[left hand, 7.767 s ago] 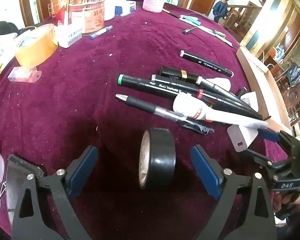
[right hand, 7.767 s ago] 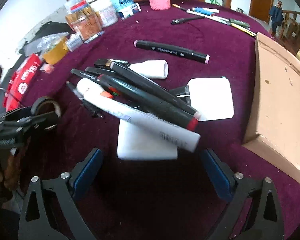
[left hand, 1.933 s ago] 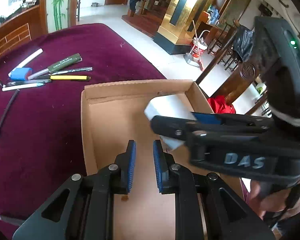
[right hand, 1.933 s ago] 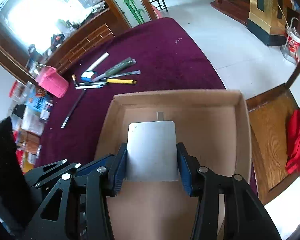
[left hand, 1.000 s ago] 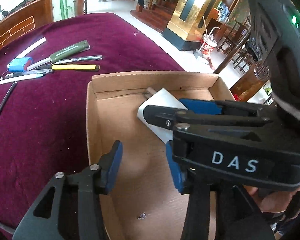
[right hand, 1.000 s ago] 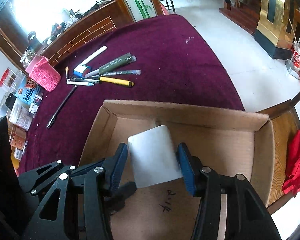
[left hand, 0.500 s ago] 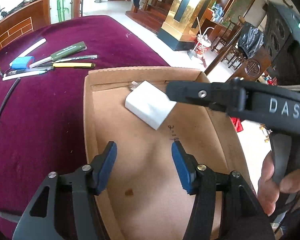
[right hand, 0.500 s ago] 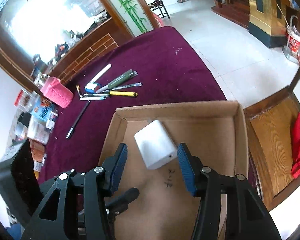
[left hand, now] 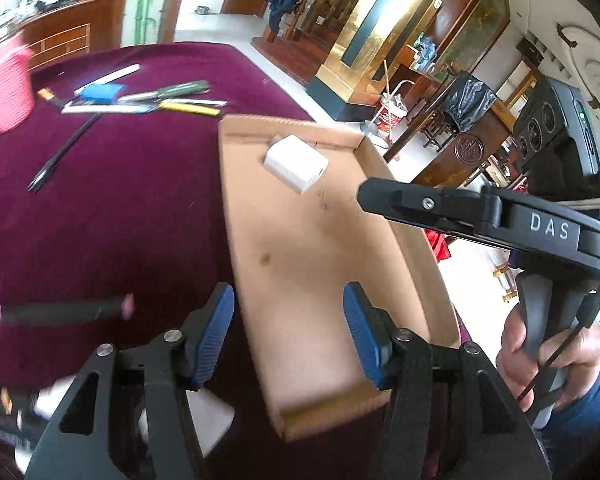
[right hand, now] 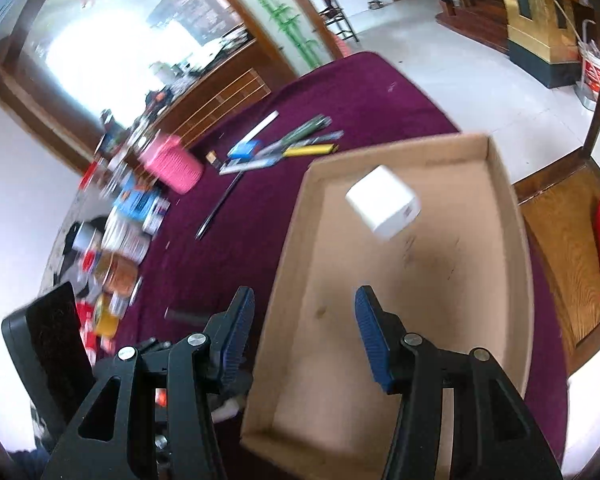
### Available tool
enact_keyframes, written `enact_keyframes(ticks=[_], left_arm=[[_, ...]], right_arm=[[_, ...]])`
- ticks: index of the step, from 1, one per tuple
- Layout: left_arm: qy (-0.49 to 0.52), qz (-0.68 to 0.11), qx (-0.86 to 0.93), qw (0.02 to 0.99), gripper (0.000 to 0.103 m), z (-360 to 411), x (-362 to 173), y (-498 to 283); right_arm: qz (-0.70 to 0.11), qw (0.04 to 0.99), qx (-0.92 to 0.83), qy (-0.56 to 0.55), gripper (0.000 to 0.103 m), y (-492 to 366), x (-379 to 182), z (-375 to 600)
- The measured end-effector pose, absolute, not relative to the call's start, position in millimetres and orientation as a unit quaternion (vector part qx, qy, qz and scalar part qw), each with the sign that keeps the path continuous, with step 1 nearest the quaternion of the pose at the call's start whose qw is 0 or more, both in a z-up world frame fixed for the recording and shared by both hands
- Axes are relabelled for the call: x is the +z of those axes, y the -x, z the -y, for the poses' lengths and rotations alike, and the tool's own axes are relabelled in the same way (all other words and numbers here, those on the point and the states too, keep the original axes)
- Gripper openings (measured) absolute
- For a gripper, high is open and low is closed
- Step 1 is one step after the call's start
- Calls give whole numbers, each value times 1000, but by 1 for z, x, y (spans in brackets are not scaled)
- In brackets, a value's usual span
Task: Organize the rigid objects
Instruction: 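Return the right tool to the pile and approach the white paint pen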
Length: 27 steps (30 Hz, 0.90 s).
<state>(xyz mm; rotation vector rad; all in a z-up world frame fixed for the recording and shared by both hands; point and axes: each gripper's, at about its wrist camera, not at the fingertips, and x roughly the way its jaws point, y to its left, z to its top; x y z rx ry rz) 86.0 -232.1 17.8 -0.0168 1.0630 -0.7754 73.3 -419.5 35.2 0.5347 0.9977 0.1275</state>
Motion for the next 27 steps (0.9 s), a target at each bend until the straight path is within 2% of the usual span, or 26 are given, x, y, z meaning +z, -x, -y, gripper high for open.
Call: enact_keyframes(ticks=[10,11,13,17,27], left_arm=[[22,-493,-315,810,56,94,24,-33],[23,-493,-305,814,57,80,24,-29],[25,-495,-269,826,71,44,22,-20],[32,-500,-217,838,75,-10,11,-8],[40,-535,-177,825,75,-56,-22,-3]], right_arm=[[-529,806,133,-230,49,-25,12,310],[-536,801,144,-226,49,-23,7,297],[-548,788,168,-224,49,-19,-1,275],[-571,762,225,-206,49,-18,-17,233],[-601,754,235,-119,52,-40,-47,189]])
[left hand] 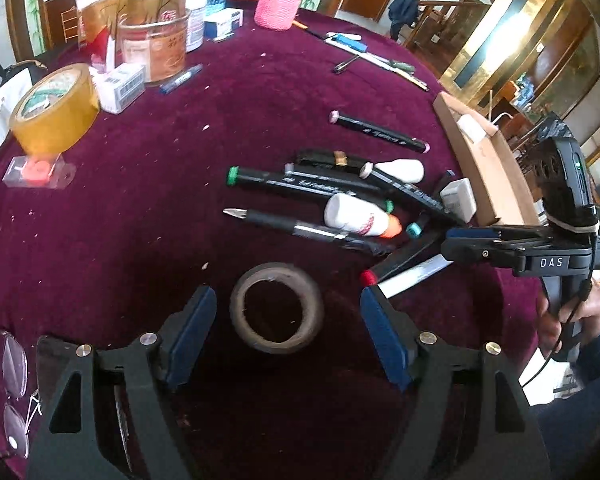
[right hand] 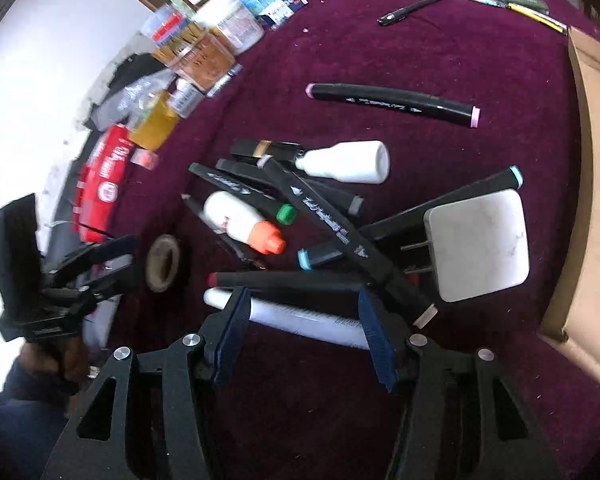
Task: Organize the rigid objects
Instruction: 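Return the right tool to the pile and approach the white paint pen, then grasp the white paint pen with the right tool while the left tool grasps the tape roll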
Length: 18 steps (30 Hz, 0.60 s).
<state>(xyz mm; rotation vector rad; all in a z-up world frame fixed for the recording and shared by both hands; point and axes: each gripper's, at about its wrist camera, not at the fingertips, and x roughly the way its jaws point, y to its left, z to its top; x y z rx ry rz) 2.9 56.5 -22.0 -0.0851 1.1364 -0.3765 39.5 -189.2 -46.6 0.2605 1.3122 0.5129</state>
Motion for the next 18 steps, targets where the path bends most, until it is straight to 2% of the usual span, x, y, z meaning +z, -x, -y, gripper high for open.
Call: enact_keyframes(ticks=[9,18], left_arm=[[16,-554,-185,812,75,-54,-39,-6],[-45,-548,-171,818,74,-38,-52,-9]], right_arm=[[-634,713,296,-49,52,-2,-46,158],[-619,731,288,1,52,5,-39,142]])
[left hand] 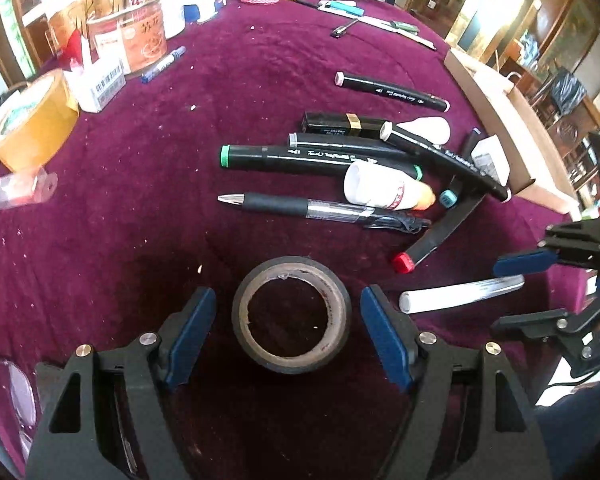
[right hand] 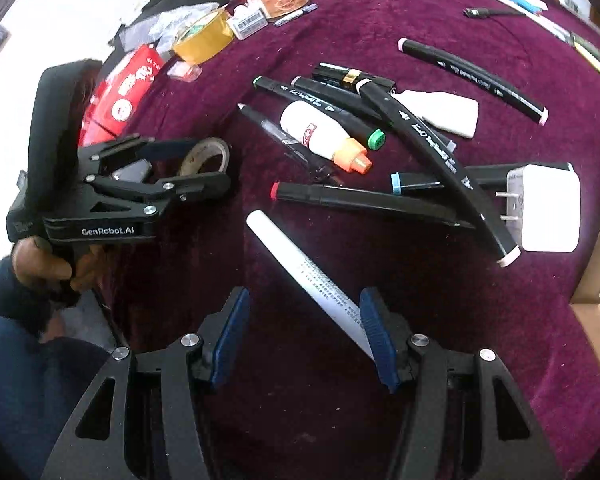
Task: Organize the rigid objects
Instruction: 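Grasp the white paint pen with the right tool while the left tool grasps the tape roll, then carry the paint pen and tape roll toward the cardboard tray with both tools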
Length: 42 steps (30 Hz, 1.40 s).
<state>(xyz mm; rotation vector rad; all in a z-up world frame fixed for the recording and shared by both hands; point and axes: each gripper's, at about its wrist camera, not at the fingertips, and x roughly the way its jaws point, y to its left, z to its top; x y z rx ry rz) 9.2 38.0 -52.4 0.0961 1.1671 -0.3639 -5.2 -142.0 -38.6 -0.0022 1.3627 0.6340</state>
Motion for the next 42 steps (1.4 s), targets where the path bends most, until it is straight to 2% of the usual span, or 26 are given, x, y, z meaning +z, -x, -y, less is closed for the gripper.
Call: enact_keyframes(ticks=[2,3,5,6,7,8,10,12,14,20,27,42], left_arm=[[-63,-542,-166,821,74,-35,-54,-6],[-76,-538,-161,824,68,-33,-55,-4],[-94,-531,-157,827,65,-32,-55,1],[-93,-531,-156,828,64,-32,-54,2],[-89,-531,-156,828,63,-34,-53,3],[-86,-530,-156,829,62,-35,-52,4],[-90,-527,-154,831,62,-35,-52,8],[-98,-522,-149,834,62,-33,-52,11],[-95,-513,-147,840,58,-32,-51,14],[-38,-512,-153,844,58,-42,-41,11],[-29,-493,-167,853,58,-35,-23,11],[-41,-486,-186,853,58,-14,-16,13]], right_arm=[[-616,734,284,33,52,4,-41,133],[-613,735,285,46,52,6,-40,129],[-608,738,284,74,51,7,-40,123],[-606,737,285,89,47,8,-41,118],[-601,739,286,101,31,10,-41,115],[-600,739,283,116,20,12,-41,111],[-606,729,287,138,17,17,-45,103],[-600,732,284,157,16,24,-44,97],[-595,735,279,164,14,28,-42,93],[-590,753,274,98,14,25,-27,106],[-577,773,259,46,14,22,-11,128],[-613,743,259,73,14,25,-38,118]])
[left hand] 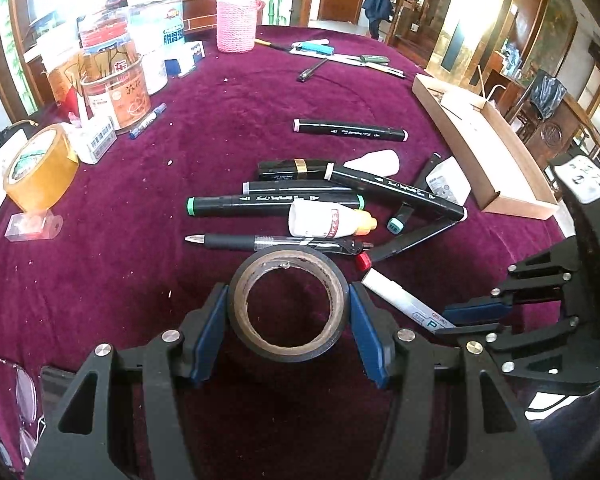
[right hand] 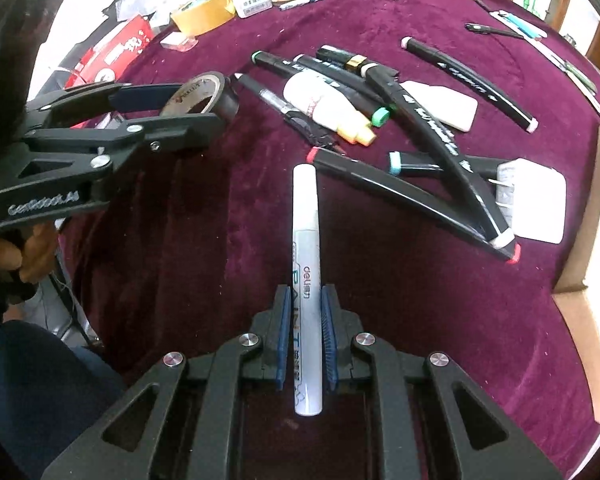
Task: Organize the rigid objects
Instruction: 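Carry the paint pen and tape roll toward the cardboard tray with both tools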
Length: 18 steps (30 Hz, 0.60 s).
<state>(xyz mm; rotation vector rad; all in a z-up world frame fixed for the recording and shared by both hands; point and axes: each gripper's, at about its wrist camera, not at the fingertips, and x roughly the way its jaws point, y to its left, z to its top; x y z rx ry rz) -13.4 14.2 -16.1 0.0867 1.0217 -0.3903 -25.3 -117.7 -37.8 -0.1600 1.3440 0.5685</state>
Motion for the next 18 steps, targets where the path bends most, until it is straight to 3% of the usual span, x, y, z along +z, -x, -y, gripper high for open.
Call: enact_keyframes(ticks=[8,18], left_arm=[[-51,-476,-170,861,58,-14,-14,19],[-69,-454,-170,872,58,1,1,16]], right_arm=[[-603,751,245,109,13,25,-38,104],[-568,786,241,36,13,28,-3,134]])
